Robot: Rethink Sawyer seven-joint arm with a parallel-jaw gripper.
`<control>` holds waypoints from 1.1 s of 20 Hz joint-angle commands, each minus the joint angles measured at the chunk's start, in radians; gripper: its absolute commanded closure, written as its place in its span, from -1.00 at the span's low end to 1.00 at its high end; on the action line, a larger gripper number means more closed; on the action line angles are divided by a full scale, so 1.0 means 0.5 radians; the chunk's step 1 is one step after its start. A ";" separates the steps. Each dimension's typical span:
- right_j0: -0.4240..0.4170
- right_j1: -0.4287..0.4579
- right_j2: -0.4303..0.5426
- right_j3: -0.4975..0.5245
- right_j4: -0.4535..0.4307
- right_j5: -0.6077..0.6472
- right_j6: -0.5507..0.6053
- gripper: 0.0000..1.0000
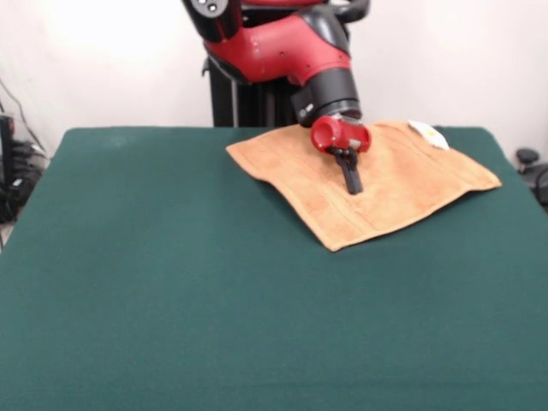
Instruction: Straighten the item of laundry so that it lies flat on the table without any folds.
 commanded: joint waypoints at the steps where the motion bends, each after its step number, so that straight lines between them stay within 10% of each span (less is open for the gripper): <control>1: 0.140 0.456 0.388 -1.329 0.977 1.149 0.419 1.00; 22: 0.094 0.569 0.488 -1.432 0.968 0.708 0.471 1.00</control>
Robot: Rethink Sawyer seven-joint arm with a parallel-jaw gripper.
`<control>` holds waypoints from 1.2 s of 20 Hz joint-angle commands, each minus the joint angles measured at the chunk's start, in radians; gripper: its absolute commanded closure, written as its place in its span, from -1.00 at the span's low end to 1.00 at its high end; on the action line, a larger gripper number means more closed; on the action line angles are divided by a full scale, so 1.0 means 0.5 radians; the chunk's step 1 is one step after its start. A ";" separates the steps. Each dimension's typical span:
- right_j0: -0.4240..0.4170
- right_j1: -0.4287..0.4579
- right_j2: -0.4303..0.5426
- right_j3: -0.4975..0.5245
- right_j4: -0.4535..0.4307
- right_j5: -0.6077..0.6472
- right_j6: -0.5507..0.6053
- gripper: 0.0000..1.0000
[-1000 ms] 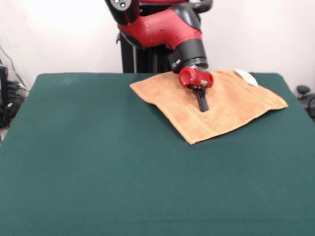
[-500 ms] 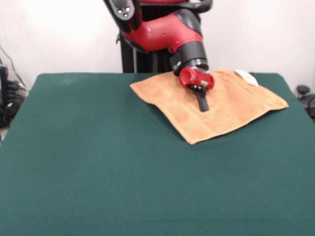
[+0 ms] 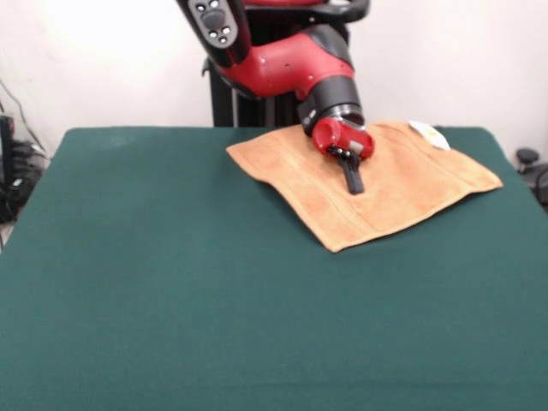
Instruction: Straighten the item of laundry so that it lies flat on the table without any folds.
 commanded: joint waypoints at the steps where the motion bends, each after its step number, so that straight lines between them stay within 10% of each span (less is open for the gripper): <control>1: 0.094 0.282 0.482 -1.309 0.944 1.226 0.469 1.00; 24: 0.076 0.268 0.491 -1.290 0.901 1.206 0.494 1.00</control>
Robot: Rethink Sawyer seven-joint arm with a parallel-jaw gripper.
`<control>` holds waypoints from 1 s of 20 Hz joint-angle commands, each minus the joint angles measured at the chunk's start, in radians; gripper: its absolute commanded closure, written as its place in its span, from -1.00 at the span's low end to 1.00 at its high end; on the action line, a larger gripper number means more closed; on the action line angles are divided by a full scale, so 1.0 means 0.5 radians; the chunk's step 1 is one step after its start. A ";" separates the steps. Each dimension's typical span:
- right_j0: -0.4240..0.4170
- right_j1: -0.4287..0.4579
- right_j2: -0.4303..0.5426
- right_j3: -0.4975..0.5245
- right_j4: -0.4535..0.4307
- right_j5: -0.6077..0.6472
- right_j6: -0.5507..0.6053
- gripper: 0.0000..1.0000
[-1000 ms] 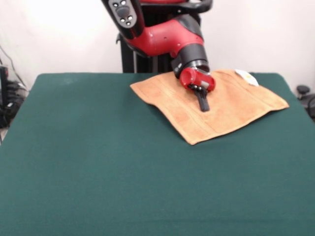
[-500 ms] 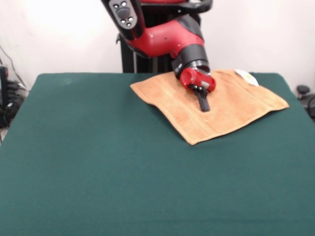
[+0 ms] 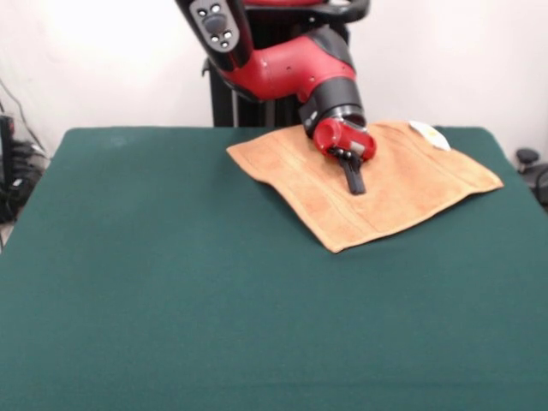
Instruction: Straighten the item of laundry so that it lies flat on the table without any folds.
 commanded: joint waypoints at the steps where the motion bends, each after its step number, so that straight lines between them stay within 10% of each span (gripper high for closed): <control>1: 0.082 0.245 0.472 -1.275 0.895 1.258 0.492 1.00; 20: 0.079 0.278 0.478 -1.308 0.879 1.160 0.491 1.00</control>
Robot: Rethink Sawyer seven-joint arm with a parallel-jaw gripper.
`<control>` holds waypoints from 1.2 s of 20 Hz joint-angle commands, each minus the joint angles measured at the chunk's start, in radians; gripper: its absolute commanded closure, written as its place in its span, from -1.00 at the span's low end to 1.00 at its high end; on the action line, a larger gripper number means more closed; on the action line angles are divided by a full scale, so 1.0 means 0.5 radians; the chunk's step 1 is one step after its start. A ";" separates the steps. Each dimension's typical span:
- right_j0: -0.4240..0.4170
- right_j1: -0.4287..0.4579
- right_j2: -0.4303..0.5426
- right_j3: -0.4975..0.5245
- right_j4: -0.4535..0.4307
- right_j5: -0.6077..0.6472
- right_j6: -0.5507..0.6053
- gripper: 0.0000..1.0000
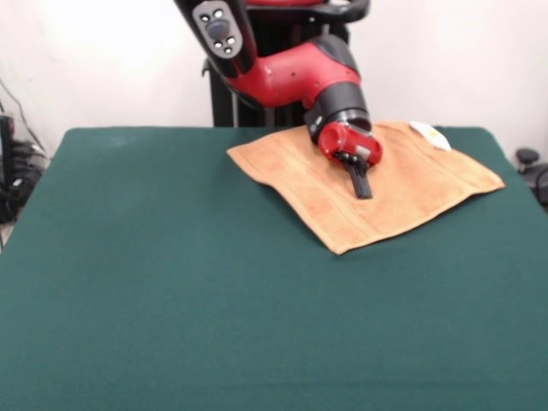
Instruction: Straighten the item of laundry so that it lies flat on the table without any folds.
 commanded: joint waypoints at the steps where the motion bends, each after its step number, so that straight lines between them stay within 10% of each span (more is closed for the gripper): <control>1: 0.080 0.278 0.417 -1.263 0.877 1.174 0.490 1.00; 24: 0.068 0.280 0.436 -1.262 0.888 1.196 0.454 1.00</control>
